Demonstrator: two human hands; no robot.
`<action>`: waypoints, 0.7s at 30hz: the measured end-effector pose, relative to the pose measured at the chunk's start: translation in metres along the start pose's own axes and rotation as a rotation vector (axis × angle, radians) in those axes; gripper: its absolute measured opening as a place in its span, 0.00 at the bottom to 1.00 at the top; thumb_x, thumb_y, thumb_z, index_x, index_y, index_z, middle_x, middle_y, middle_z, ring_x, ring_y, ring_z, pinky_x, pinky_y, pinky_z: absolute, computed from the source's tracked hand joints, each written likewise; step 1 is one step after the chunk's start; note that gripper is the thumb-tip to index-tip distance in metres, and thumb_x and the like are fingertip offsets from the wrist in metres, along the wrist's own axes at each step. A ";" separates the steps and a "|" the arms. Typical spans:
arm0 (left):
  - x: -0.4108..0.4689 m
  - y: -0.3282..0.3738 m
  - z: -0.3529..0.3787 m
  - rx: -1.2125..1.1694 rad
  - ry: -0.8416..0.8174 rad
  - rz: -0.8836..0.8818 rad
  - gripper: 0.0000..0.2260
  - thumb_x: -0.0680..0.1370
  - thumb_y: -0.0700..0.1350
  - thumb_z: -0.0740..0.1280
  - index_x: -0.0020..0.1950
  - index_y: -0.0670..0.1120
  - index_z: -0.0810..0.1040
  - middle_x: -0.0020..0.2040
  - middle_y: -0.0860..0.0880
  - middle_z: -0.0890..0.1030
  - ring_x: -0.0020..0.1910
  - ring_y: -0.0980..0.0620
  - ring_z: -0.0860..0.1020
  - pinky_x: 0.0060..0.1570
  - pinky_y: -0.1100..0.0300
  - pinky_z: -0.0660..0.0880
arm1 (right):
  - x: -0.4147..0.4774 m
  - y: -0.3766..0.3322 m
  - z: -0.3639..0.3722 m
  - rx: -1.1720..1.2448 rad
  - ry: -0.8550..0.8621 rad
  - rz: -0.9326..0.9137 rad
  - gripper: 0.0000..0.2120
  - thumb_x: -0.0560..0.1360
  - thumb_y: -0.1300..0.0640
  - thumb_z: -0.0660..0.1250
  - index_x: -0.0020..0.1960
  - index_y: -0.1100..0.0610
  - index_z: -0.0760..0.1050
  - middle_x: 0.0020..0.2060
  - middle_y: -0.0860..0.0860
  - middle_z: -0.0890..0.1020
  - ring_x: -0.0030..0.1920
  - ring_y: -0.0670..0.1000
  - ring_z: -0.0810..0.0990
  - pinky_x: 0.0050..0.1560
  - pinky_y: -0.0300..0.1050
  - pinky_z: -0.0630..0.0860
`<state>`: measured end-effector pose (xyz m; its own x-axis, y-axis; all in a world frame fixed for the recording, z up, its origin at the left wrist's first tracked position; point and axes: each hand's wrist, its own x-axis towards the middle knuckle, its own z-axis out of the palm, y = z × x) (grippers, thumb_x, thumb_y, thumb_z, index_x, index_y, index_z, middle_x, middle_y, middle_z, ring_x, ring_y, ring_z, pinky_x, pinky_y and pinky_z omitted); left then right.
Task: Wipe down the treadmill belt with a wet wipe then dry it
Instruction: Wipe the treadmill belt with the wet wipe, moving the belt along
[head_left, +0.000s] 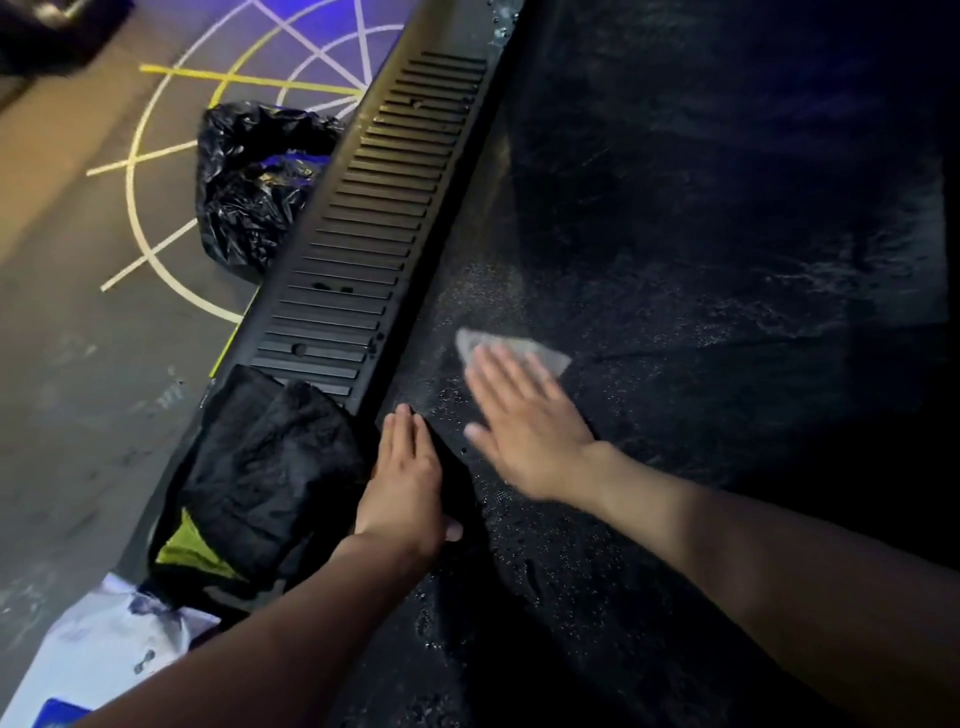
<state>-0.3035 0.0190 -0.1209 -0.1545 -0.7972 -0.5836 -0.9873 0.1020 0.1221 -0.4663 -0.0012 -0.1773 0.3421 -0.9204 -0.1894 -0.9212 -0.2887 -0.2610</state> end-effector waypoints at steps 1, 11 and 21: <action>0.000 0.000 0.000 -0.014 0.003 0.001 0.56 0.69 0.46 0.77 0.77 0.37 0.36 0.78 0.40 0.33 0.77 0.45 0.34 0.76 0.57 0.39 | -0.002 -0.005 0.002 -0.036 -0.039 -0.128 0.31 0.84 0.42 0.41 0.80 0.57 0.36 0.79 0.54 0.36 0.78 0.53 0.32 0.78 0.57 0.35; 0.001 -0.003 0.004 -0.059 -0.009 0.019 0.54 0.70 0.44 0.76 0.77 0.36 0.35 0.76 0.39 0.31 0.76 0.45 0.32 0.76 0.56 0.40 | 0.040 -0.016 -0.007 -0.081 -0.066 -0.242 0.29 0.85 0.45 0.42 0.81 0.56 0.40 0.80 0.51 0.40 0.80 0.50 0.36 0.78 0.54 0.35; 0.002 0.001 0.003 -0.002 -0.042 -0.019 0.55 0.71 0.44 0.76 0.76 0.35 0.34 0.76 0.38 0.31 0.76 0.43 0.32 0.75 0.57 0.38 | 0.026 0.009 -0.015 -0.111 -0.047 -0.228 0.29 0.85 0.44 0.42 0.81 0.54 0.41 0.80 0.50 0.41 0.80 0.50 0.37 0.78 0.53 0.36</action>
<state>-0.3048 0.0192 -0.1244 -0.1377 -0.7730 -0.6193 -0.9899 0.0860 0.1128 -0.4681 -0.0315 -0.1699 0.5493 -0.8156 -0.1822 -0.8330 -0.5169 -0.1974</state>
